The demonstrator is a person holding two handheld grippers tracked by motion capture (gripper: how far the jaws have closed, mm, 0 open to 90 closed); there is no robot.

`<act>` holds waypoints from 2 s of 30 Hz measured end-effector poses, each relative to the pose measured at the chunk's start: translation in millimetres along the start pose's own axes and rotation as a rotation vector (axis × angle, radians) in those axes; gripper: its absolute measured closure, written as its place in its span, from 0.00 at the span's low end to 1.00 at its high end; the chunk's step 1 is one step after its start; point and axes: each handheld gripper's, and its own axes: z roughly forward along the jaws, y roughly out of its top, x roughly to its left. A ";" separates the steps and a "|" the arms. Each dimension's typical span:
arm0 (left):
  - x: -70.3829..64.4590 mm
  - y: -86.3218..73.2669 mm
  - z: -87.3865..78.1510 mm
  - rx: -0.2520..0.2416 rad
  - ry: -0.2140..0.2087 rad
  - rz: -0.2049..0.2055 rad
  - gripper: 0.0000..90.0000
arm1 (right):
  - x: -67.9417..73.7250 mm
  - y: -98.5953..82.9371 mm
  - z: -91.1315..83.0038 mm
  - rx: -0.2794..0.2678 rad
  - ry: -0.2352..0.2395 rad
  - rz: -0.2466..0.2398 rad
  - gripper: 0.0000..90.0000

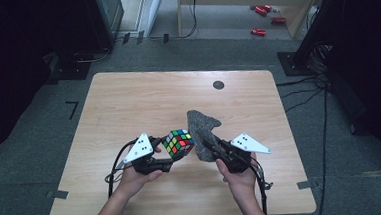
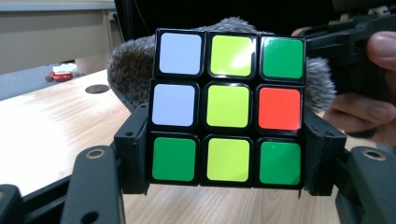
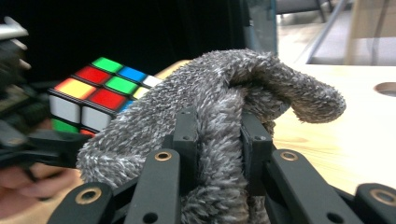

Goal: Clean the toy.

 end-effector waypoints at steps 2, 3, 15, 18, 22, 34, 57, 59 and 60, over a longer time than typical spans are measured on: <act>-1.5 -1.3 1.7 0.000 -0.003 -0.001 0.39 | 2.2 -0.6 1.4 -0.005 0.031 0.028 0.82; -2.8 -1.5 2.4 -0.003 -0.008 -0.002 0.39 | 4.3 -1.6 3.3 -0.001 0.044 0.032 0.82; -3.0 1.6 -0.7 -0.065 -0.052 -0.066 0.39 | 16.9 -20.1 21.8 0.110 0.113 0.036 0.83; -1.5 1.4 -1.6 -0.065 -0.052 -0.069 0.39 | 15.9 -20.0 22.9 0.125 0.110 0.024 0.82; -3.8 0.8 1.0 -0.058 -0.071 -0.064 0.39 | 10.6 -10.4 12.9 0.032 0.091 0.061 0.83; -1.8 1.5 -0.6 -0.061 -0.072 -0.078 0.39 | 14.2 -17.8 19.5 0.099 0.132 0.049 0.83; -4.8 0.6 1.8 -0.053 -0.078 -0.067 0.39 | 11.6 -10.1 8.9 0.000 0.092 0.055 0.83; -4.6 0.9 1.3 -0.054 -0.073 -0.068 0.39 | 12.3 -14.5 12.6 0.026 0.100 0.061 0.83; -4.0 1.2 0.8 -0.056 -0.071 -0.069 0.39 | 13.2 -16.9 15.1 0.046 0.108 0.057 0.83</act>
